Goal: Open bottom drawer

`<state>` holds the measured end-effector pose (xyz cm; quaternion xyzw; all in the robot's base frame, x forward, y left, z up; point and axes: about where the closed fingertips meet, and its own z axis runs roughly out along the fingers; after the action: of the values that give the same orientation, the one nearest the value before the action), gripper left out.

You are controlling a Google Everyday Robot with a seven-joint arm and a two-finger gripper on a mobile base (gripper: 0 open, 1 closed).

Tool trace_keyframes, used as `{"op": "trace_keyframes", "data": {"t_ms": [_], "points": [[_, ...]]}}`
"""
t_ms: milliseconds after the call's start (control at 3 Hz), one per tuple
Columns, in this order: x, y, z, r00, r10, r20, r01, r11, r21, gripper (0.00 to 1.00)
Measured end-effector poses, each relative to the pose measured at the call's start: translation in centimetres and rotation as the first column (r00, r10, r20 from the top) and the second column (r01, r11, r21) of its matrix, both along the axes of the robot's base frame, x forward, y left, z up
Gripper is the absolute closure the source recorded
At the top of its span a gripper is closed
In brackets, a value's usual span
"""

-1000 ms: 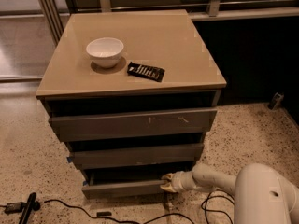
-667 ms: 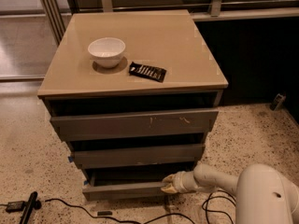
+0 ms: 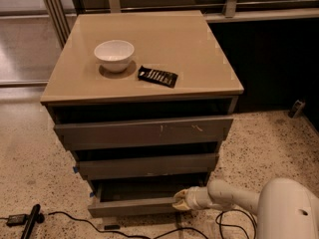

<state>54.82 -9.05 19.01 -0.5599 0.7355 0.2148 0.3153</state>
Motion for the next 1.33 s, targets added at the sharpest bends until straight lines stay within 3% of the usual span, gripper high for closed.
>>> {"op": "trace_keyframes", "data": {"t_ms": [1000, 1333], "points": [[-0.01, 0.01, 0.0, 1.0, 0.0, 0.0, 0.0, 1.0, 0.0, 0.06], [-0.07, 0.03, -0.04, 1.0, 0.001, -0.001, -0.001, 1.0, 0.001, 0.16]]}}
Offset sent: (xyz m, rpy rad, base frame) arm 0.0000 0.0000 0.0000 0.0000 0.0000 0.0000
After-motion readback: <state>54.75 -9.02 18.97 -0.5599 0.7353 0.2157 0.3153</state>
